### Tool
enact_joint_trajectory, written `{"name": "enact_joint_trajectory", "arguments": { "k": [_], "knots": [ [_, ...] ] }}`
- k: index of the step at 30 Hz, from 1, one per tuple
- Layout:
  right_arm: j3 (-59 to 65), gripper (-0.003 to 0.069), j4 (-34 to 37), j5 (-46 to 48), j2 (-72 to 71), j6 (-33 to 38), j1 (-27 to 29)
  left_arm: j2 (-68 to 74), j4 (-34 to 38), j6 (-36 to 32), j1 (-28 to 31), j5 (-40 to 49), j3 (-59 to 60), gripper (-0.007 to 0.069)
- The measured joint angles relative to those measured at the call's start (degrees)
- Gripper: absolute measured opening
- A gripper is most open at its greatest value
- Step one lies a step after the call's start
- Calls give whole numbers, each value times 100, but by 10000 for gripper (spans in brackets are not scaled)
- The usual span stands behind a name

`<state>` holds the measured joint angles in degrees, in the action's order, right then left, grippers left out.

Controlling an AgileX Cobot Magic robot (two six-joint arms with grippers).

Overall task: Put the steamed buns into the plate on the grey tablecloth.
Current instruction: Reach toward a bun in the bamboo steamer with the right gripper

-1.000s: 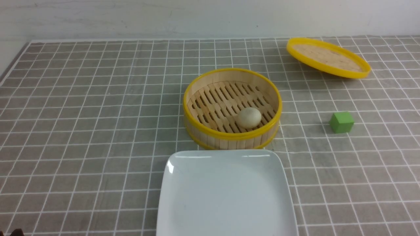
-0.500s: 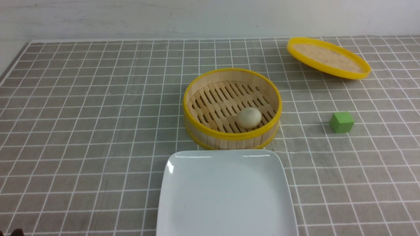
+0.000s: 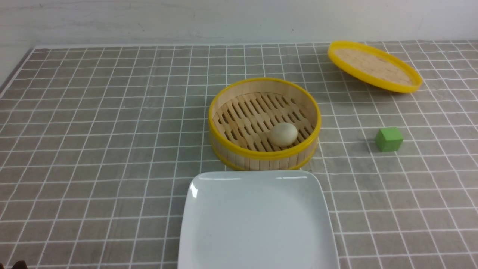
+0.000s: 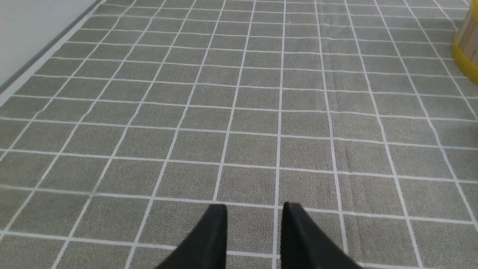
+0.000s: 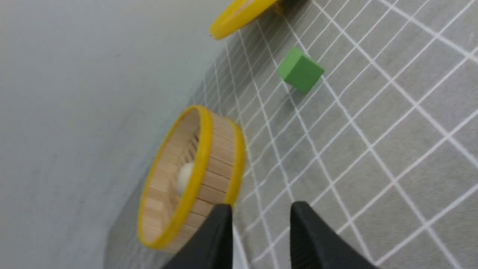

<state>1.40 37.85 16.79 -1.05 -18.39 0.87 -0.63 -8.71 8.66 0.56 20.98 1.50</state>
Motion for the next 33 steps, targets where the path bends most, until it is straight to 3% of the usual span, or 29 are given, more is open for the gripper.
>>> {"name": "enact_joint_trajectory", "arguments": {
  "k": [4,6,10,14,22,24,28,33],
  "knots": [
    [-14,229,794,-515,0,165,0,0,0,0,0,0,0,240],
    [-103,213,858,-623,0,419,0,0,0,0,0,0,0,240],
    [-1236,96,789,-649,440,2083,0,0,0,0,0,0,0,240],
    [-2400,-4,585,67,1786,3367,12,0,0,0,0,1,0,240],
    [-4538,5,74,2738,5819,3782,-26,0,-5,0,0,1,0,240],
    [-5624,19,106,3493,7120,4064,-349,0,-5,0,0,1,0,240],
    [-6982,64,4,4014,8594,4055,-1093,0,-11,0,0,1,0,240],
    [-8846,116,-1077,4267,10024,3049,-2052,0,-11,0,0,1,0,240]
  ]
}}
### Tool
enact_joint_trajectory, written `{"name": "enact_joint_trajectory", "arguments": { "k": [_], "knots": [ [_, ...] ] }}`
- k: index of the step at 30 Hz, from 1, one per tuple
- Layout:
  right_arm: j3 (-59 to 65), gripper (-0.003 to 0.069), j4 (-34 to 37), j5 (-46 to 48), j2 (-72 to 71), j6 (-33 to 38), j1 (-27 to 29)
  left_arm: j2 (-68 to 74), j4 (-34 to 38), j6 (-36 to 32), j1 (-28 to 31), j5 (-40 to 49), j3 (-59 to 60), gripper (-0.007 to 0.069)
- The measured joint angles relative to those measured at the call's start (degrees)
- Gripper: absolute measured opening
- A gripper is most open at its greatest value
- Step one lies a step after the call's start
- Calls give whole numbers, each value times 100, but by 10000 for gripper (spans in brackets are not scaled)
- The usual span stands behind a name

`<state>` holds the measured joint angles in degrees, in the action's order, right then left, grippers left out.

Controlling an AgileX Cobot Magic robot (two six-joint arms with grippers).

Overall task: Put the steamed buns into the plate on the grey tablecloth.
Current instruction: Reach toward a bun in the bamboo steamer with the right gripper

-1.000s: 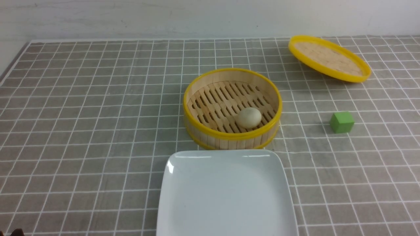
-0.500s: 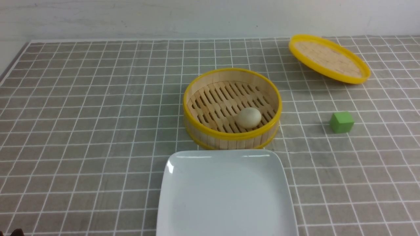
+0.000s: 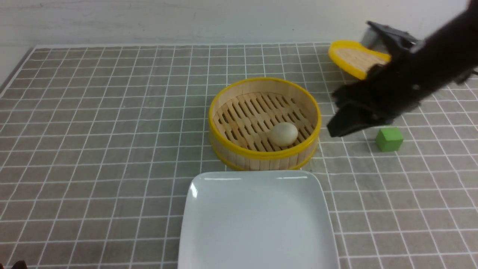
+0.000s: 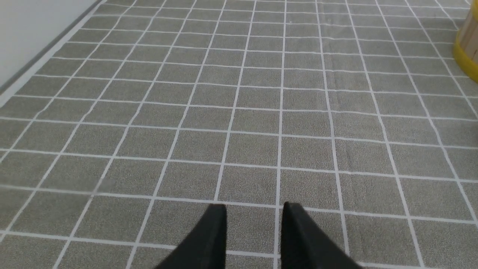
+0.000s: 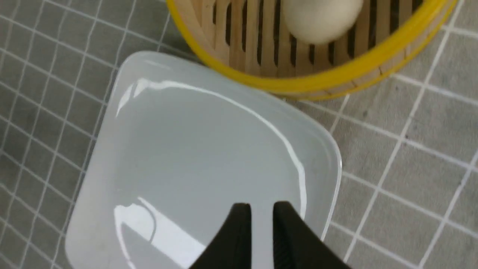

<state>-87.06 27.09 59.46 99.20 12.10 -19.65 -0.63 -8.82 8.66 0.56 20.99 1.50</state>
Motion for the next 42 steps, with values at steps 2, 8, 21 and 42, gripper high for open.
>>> {"name": "enact_joint_trajectory", "arguments": {
  "k": [2,8,21,42],
  "knots": [
    [-549,120,-539,140,447,-352,-236,0,0,0,0,0,0,240],
    [-2554,134,-2183,990,1767,-1335,-893,0,0,0,0,5,0,240],
    [-4024,269,-2939,1153,3005,-1724,-1272,0,0,0,0,5,0,240],
    [-3873,152,-3236,1134,3526,-1729,-1267,0,0,0,0,10,0,240]
  ]
}}
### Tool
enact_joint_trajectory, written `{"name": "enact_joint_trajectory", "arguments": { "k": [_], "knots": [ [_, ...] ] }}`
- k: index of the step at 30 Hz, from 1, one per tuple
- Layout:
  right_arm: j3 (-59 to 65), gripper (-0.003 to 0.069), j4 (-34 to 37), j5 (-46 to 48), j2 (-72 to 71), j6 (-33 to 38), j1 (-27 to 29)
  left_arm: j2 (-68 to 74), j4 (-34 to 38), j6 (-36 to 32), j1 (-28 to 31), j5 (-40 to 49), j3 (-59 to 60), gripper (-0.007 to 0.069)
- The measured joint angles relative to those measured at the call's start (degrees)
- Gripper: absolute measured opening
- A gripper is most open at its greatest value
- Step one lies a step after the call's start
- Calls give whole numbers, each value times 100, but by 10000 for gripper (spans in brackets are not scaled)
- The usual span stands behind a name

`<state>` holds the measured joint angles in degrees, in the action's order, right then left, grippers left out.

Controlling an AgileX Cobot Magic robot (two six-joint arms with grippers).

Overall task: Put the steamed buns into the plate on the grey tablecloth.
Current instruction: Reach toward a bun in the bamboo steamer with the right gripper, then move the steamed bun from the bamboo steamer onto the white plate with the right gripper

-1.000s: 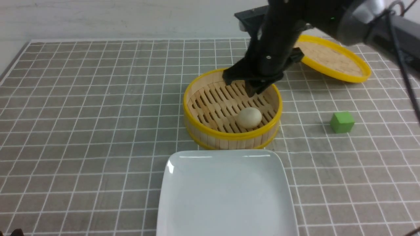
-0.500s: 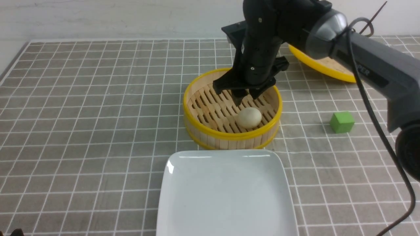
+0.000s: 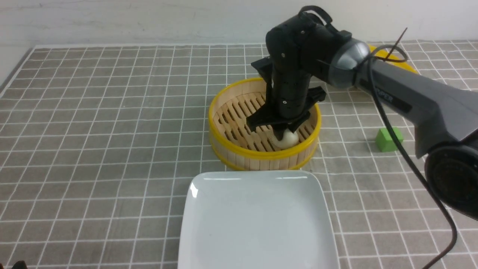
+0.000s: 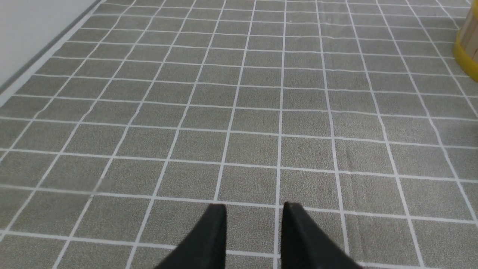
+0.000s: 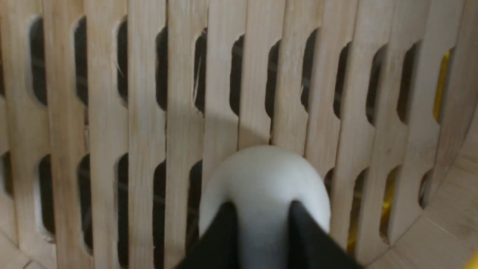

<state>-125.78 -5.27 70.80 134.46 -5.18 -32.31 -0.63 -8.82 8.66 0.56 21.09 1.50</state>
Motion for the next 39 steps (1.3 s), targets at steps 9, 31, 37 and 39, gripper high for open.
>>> {"name": "enact_joint_trajectory", "arguments": {
  "k": [9,31,37,39],
  "knots": [
    [62,18,183,18,-1408,-62,0,0,0,0,0,0,0,240],
    [6351,24,3933,-1533,-3955,1050,-159,-7,0,0,0,6,0,240],
    [6206,68,4094,-2259,-3291,1421,-402,-7,0,0,0,6,0,240],
    [6171,89,4069,-2371,-3202,1421,-407,-7,0,0,0,6,0,240]
  ]
}}
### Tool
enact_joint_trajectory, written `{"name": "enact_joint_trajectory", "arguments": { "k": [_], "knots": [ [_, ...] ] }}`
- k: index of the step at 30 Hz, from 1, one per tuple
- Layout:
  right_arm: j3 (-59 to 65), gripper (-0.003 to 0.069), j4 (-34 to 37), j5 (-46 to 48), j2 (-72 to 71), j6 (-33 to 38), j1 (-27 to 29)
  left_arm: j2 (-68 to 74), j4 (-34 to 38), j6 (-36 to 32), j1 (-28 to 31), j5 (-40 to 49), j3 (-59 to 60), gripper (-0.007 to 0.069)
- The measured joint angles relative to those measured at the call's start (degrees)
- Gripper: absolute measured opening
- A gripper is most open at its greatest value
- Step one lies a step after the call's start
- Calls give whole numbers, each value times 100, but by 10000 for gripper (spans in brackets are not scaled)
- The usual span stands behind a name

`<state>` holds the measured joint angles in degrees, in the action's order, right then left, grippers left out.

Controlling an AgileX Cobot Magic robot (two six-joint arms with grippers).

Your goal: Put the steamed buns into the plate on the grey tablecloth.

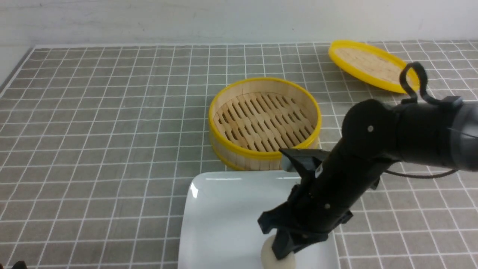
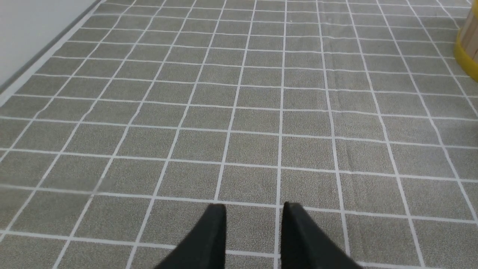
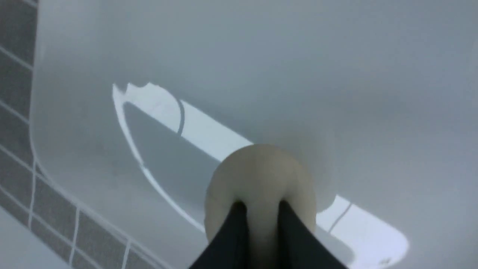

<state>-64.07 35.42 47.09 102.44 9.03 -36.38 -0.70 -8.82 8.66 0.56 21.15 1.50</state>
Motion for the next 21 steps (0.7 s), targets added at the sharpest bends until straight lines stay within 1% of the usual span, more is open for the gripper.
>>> {"name": "enact_joint_trajectory", "arguments": {
  "k": [1,2,4,5,6,7,8,11,12,13,16,18,19,20,21],
  "knots": [
    [-23,115,-51,-111,68,0,0,0,0,0,0,0,0,240],
    [-51,171,-125,-267,135,0,0,0,0,0,0,0,0,240],
    [-82,226,-208,-391,168,0,0,0,0,0,0,0,0,240],
    [-130,291,-334,-576,181,0,0,0,0,0,0,0,0,240],
    [-178,330,-423,-685,194,0,0,0,0,0,0,0,0,240],
    [-203,344,-445,-703,193,0,0,0,0,0,0,0,0,240],
    [-303,391,-636,-819,206,0,5,0,0,0,0,0,0,240],
    [-608,454,-1109,-866,206,-21,5,0,-4,0,0,0,0,240],
    [-663,463,-1181,-849,206,-46,5,0,-4,0,0,0,0,240],
    [-922,479,-1548,-661,210,-156,5,0,-4,0,0,0,0,240],
    [-1567,482,-2169,-22,217,-483,5,0,-4,0,0,0,0,240],
    [-2098,455,-2605,651,217,-724,5,0,-4,0,0,0,0,240],
    [-2377,430,-2806,1026,217,-833,5,0,-4,0,0,0,0,240],
    [-2435,424,-2889,1102,217,-864,5,0,-4,0,0,0,0,240],
    [-2666,395,-3039,1494,217,-903,5,0,-4,0,0,0,0,240]
  ]
}}
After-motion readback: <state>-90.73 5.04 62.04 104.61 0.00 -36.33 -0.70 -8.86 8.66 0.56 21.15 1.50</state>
